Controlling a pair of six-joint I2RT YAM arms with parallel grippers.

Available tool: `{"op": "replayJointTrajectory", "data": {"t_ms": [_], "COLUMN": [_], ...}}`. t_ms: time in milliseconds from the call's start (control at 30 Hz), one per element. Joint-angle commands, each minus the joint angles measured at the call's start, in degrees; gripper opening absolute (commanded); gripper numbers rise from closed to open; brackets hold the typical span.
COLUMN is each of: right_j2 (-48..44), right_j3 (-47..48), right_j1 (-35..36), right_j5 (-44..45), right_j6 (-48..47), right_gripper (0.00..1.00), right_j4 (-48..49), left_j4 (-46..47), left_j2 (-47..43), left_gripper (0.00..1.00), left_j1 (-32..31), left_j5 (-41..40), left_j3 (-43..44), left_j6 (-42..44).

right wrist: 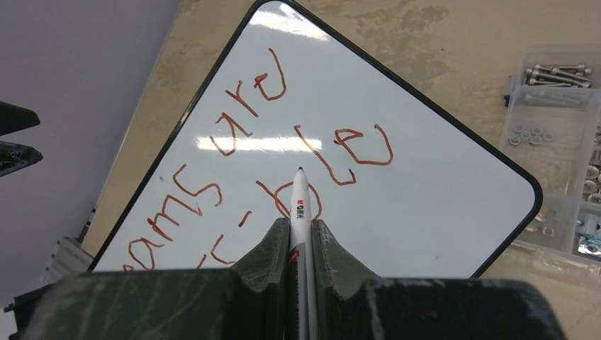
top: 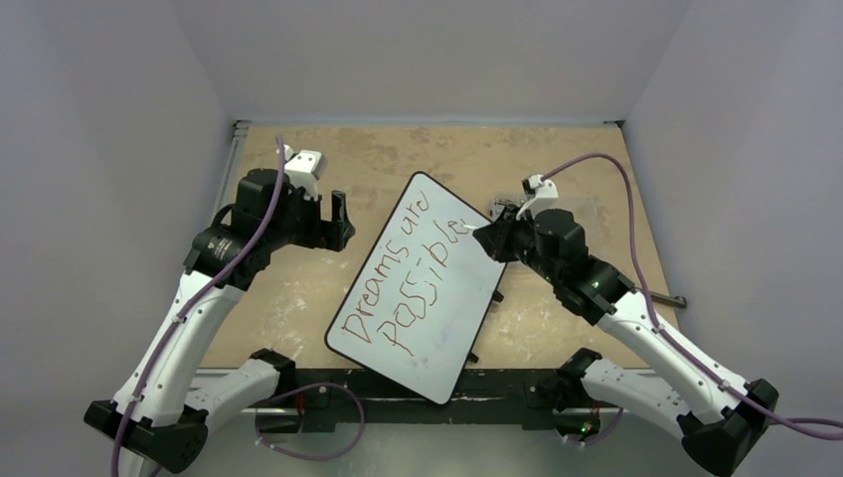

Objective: Write a sentence on the whiteboard
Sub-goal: Reset both arms

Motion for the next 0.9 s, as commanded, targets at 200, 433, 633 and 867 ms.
{"op": "replayJointTrajectory", "data": {"t_ms": [200,433,633,867], "right_j2": [-5.1,-4.1,-5.7,-9.5], "right_j3": [-1.8,1.3,4.9,4.5], "right_j1": [0.0,0.0,0.0,0.0], "right_j5": [7.7,9.9,14.1,13.6], "right_j6": [3.8,3.7,2.0,-0.6], "right_gripper": [0.00,0.00,0.00,0.00], "right_j4": [-5.5,-8.9,-12.1,-11.9], "left_j4": [2.1,3.3,2.3,-7.4], "left_j2": [-0.7,-1.3,-2.7,-0.9], "left_gripper": [0.89,0.89,0.90,0.98], "left_j1": [-0.9,-4.4,-4.4,-4.3], "left_j5": [4.0,2.8,2.5,3.3], "left_j3": [-2.2,-1.7,-0.8,4.3], "left_j6": [2.1,4.9,6.5,7.6]}}
